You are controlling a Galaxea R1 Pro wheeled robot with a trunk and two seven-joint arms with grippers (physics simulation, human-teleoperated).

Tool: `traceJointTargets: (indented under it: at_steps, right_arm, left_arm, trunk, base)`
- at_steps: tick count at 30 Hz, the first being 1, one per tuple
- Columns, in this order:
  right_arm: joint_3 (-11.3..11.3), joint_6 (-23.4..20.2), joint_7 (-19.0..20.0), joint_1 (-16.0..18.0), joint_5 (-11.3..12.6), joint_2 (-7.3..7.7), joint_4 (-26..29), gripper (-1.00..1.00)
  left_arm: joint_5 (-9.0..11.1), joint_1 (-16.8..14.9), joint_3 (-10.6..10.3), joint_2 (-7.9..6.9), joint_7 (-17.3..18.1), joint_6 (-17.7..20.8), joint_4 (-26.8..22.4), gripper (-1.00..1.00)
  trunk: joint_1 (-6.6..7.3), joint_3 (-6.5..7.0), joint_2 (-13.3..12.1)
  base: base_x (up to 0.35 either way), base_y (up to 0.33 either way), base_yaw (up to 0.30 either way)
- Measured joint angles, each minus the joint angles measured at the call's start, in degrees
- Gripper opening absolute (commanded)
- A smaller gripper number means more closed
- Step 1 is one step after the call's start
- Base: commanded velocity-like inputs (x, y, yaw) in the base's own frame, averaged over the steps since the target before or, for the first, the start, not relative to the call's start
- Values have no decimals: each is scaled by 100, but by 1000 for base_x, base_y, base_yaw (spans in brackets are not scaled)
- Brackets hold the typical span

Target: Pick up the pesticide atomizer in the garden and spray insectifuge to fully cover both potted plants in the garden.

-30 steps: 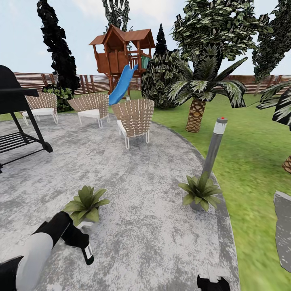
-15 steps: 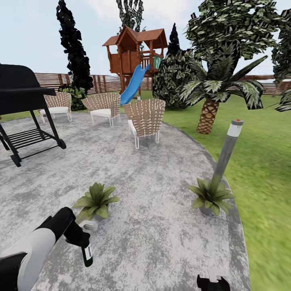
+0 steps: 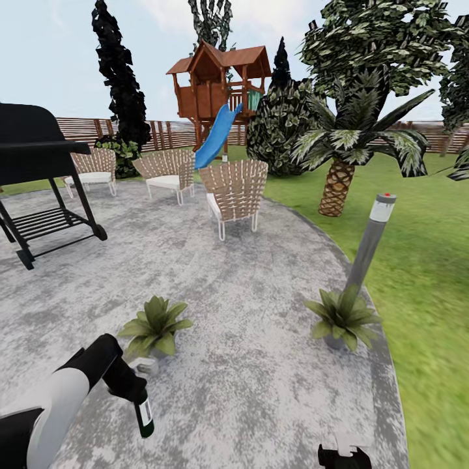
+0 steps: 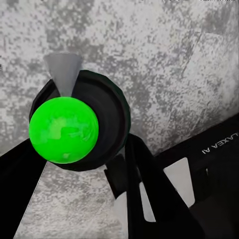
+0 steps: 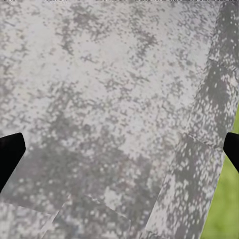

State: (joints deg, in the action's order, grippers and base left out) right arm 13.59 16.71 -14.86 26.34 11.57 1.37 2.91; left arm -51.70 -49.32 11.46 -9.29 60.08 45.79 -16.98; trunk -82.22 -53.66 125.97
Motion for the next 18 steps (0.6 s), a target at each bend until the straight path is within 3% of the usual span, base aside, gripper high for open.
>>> traceJointTargets:
  at_steps: [12,18]
  right_arm:
    - [7,-1,2,-3,10,-45,-16,100]
    - [7,-1,3,-3,18,-61,-16,100]
  left_arm:
    - [-26,38,-4,8,-5,12,0,-100]
    - [-33,62,-30,18,-6,11,6,-100]
  trunk:
    - [2,0,0]
    - [2,-26,0]
  base:
    - [321,66,3]
    - [336,140,137]
